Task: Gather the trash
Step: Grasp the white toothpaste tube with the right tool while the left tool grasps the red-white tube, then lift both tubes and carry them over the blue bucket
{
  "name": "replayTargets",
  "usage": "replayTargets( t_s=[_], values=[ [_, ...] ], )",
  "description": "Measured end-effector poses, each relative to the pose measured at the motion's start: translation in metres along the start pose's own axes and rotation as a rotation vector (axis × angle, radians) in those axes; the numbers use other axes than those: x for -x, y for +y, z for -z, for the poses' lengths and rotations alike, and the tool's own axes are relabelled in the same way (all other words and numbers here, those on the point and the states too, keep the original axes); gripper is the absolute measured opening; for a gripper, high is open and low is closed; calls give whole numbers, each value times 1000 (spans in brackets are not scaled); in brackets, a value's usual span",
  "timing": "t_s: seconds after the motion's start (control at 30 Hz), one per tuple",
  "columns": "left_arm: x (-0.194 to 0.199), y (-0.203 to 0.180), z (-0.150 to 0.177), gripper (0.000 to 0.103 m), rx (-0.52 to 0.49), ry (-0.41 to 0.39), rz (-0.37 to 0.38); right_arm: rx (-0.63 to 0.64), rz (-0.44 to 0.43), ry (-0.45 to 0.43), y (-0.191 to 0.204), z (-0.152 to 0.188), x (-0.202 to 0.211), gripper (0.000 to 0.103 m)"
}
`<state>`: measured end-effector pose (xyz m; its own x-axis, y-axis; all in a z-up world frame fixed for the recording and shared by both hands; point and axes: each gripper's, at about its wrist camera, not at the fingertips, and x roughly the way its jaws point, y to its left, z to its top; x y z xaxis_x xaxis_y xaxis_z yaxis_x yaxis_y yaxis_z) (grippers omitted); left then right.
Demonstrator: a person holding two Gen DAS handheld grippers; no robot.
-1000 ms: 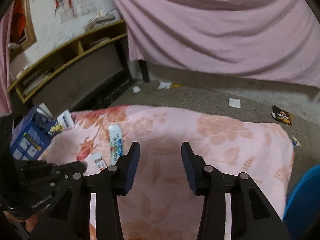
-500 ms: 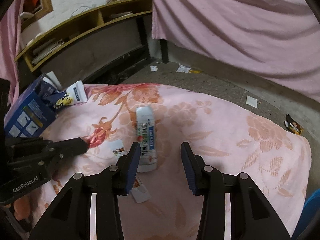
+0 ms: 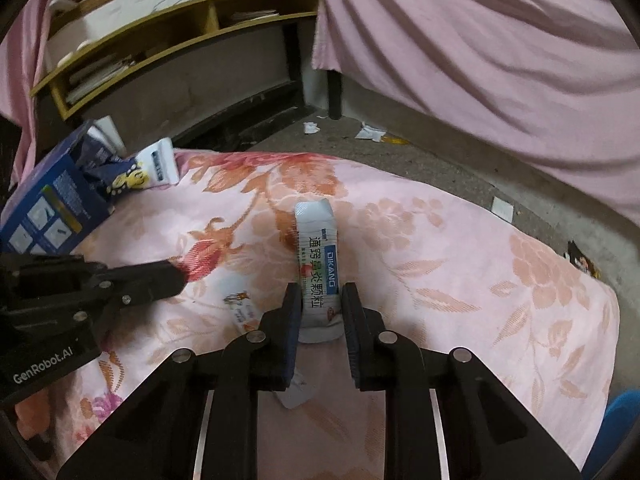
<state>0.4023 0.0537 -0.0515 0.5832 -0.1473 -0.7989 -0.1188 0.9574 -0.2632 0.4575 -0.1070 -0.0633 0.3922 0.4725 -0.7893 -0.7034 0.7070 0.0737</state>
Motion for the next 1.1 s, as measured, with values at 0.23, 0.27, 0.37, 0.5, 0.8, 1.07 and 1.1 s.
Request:
replayTargets(
  t_s=[0.23,0.27,0.37,0.5,0.8,1.07,1.1],
  values=[
    [-5,-23,1,36,52,-1,79,-89,51,-20,-35,8,20,18],
    [-8,-28,0,36,57,5,81,-97,63,-22,-41,12,25,18],
    [-17,-46,-6,36,47,12,22,-118,84,-30,-56,20,36,18],
    [-31,-66,-11,36,25,7,-69,-144,87,-46,-70,30,49,18],
    [-55,-97,2,20,-108,11,-207,-149,106,-77,-84,54,68,18],
    [-51,-91,16,8,-68,16,-47,-149,130,-106,-87,73,79,18],
    [-47,-89,15,7,-65,12,-34,-147,135,-114,-87,75,81,18]
  ],
)
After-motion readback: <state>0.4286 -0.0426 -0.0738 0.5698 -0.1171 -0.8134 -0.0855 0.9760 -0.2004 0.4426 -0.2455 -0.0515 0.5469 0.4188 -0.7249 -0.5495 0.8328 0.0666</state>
